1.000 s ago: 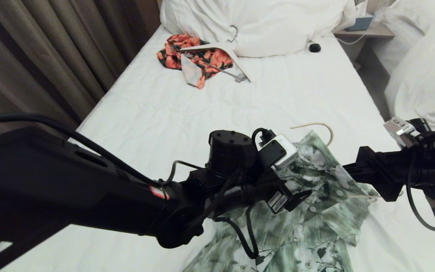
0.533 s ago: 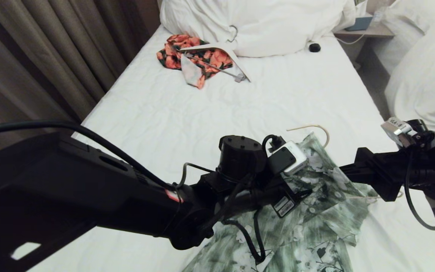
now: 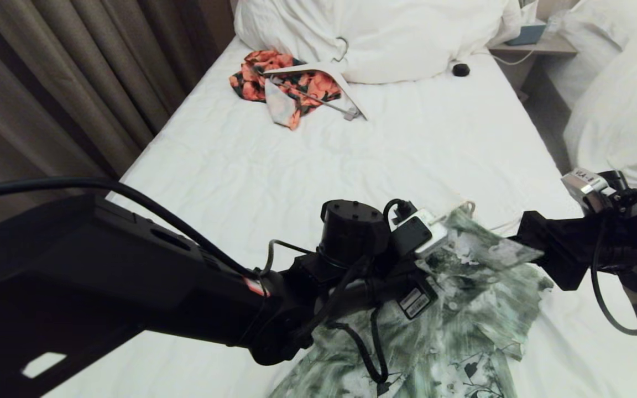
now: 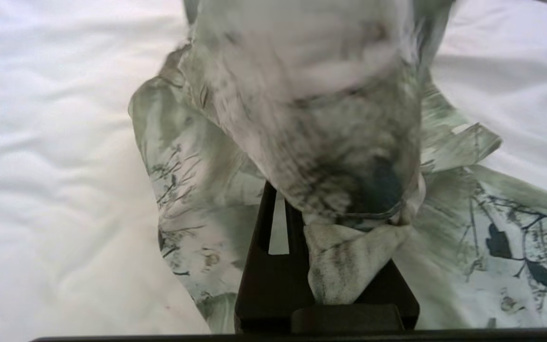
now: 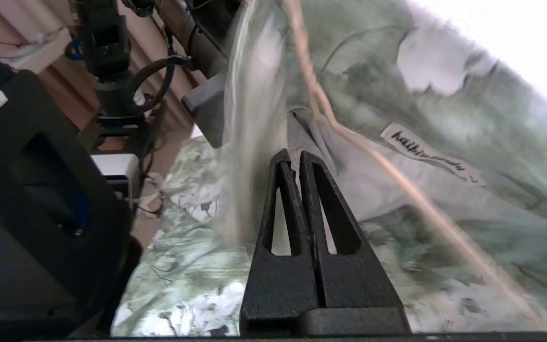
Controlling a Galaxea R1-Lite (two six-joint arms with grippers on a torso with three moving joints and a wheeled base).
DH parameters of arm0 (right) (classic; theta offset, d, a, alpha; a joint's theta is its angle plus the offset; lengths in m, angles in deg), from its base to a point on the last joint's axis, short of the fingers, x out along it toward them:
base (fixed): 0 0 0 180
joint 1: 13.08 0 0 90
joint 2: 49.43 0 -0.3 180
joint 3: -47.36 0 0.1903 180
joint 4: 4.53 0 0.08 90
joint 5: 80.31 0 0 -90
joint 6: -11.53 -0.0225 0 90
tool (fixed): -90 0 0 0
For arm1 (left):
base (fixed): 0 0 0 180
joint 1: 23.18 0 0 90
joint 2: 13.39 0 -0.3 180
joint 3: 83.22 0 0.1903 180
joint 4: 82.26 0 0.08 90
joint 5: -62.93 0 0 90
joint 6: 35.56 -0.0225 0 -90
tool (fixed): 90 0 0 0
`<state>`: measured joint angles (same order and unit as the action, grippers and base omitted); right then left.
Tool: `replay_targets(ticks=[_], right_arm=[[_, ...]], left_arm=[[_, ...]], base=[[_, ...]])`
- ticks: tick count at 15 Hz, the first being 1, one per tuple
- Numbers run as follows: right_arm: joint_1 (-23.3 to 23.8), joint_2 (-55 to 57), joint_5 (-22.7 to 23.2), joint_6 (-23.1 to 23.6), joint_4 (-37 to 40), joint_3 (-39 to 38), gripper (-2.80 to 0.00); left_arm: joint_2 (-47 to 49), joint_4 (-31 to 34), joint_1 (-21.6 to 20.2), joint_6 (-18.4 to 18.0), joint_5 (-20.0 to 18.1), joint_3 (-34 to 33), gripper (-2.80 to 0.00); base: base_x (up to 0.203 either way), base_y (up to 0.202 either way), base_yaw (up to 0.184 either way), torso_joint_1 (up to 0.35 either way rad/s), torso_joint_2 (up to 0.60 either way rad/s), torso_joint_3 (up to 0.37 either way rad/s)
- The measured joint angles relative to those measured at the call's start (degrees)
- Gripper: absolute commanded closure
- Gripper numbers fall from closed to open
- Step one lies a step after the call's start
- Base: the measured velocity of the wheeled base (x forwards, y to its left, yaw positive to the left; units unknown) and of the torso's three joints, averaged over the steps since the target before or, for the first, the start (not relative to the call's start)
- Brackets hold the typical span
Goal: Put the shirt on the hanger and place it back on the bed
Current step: Hook the other side of the shirt onto the hanger
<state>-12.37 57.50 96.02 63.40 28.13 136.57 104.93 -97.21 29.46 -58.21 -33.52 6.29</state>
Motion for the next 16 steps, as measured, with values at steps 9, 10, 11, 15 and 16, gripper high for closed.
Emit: replay_targets(ticks=[9, 10, 11, 15, 16], right_arm=[[1.77, -1.46, -0.08, -3.51, -0.72, 0.13, 0.0], [2.42, -2.45, -0.25, -5.38, 0.58, 0.34, 0.0], [2.96, -3.61, -0.41, -7.39, 1.65, 0.56, 0.0], [5.31, -9.16, -2.62, -16.83, 4.12, 0.69, 0.0], [6.18, -10.78, -2.85, -20.46, 5.46, 0.69, 0.0]], left_arm=[[-2.34, 0.02, -0.39, 0.65, 0.3, -2.55, 0.0], [-3.56, 0.14, -0.36, 1.83, 0.37, -3.54, 0.0], [-4.91, 0.61, -0.15, 3.13, 0.39, -4.56, 0.0], [-11.29, 4.51, 1.44, 8.72, 0.34, -6.95, 0.0], [-13.25, 5.96, 1.81, 9.77, 0.34, -7.04, 0.0]], base=[[0.0, 0.0, 0.0, 0.0, 0.0, 0.0], [0.0, 0.0, 0.0, 0.0, 0.0, 0.0], [0.0, 0.0, 0.0, 0.0, 0.0, 0.0], [0.0, 0.0, 0.0, 0.0, 0.0, 0.0], [0.0, 0.0, 0.0, 0.0, 0.0, 0.0]])
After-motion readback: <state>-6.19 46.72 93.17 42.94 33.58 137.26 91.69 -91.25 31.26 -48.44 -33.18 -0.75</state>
